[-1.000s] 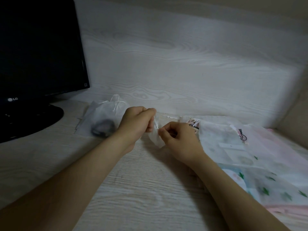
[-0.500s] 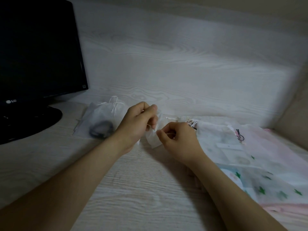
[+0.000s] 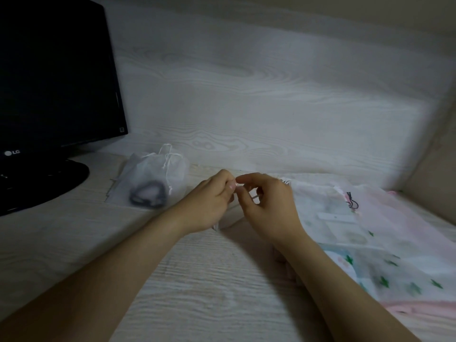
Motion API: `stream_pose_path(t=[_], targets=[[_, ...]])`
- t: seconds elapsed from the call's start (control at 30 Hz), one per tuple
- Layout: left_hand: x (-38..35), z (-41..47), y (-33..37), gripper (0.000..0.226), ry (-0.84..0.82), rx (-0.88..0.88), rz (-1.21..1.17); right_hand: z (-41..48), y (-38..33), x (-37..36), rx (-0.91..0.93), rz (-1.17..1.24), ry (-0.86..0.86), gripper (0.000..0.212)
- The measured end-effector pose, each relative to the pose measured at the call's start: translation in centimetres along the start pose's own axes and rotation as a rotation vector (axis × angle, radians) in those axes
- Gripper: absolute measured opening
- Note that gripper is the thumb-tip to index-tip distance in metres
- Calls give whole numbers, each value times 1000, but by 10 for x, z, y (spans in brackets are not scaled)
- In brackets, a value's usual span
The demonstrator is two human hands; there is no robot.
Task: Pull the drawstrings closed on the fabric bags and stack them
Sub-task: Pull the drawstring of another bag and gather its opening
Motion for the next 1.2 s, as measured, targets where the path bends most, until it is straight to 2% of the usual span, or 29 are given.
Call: stream_pose_path(t=[0.2,0.5,0.57,0.7,0.77,0.9,1.07,1.2], targets=[[3,-1,0,21,-17,-6,-21,0,2,4,-15,-1,11,6],[12,0,6,14,-1,-46,-65,1,2,3,-158,144,22,9],[14,1,5,13,-30,-55,-94,0,3,2,-128,128,2,9],[18,1,5,12,-76,3,-130,-2,3,0,54,-28,-33,2],[20,0,6,12,-79,29,-129,-3,3,0,74,-76,-49,1],[18,-1,7,12,-49,69,-83,-2,4,2,28,-110,-103,5],[26,1,1,18,58,101,-13,-1,8,2,29,-255,-204,23],[25,0,4,19,66,33,124,2,6,4,-117,6,-156,28]])
Point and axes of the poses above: each hand's wrist, its own z-axis towards the middle knuckle, its own x-axis out of the back of the hand, y = z × x, the point moved 3 cm from there along z, towards the middle knuckle, and after that the axes turned 3 degrees about x, right-handed, at the moved point
